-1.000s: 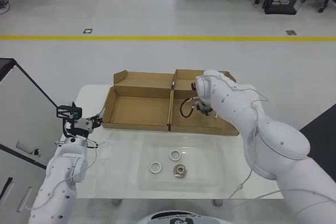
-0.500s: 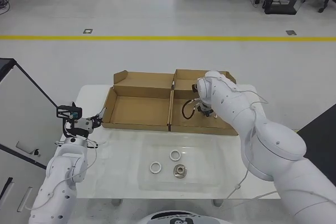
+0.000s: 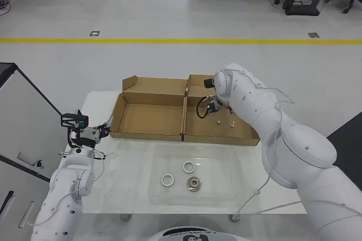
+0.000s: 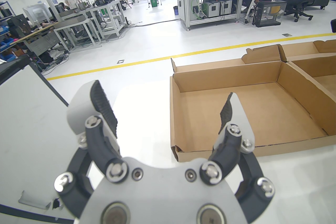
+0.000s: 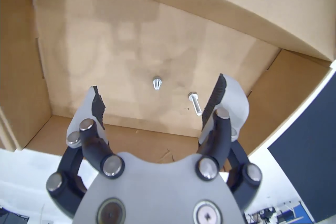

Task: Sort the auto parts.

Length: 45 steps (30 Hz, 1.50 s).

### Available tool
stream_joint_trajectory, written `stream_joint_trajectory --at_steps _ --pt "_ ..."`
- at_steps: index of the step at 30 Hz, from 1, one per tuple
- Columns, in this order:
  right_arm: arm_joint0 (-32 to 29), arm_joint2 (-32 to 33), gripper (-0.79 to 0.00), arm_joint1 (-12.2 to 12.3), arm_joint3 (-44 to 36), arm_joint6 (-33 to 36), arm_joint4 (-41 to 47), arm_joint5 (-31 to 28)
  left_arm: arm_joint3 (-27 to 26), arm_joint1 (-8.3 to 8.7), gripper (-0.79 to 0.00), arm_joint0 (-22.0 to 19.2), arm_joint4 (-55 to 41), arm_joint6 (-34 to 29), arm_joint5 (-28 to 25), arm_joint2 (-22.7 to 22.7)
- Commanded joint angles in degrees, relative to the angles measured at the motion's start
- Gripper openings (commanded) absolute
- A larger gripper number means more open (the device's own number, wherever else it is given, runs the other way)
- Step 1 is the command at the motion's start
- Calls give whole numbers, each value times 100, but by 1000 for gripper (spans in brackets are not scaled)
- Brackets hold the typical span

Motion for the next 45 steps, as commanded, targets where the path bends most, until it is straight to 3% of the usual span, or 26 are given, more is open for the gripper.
stream_joint_trajectory --at_steps 1,14,21,27,35,45 --pt "97 121 0 49 -18 122 168 -341 0 0 0 0 0 0 0 0" --pt "596 1036 0 669 104 1231 1432 -2766 0 0 0 0 0 0 0 0" --pt "377 1227 0 1182 -915 1330 1771 -2668 0 0 0 0 0 0 0 0" --pt "-4 1480 0 1844 -2358 1563 1908 -2434 0 0 0 0 0 0 0 0" --pt "-848 2333 0 2804 -4349 1906 2292 -2091 0 0 0 0 0 0 0 0" --pt "-1823 3070 0 3697 -5706 1906 3317 -2092 0 0 0 0 0 0 0 0"
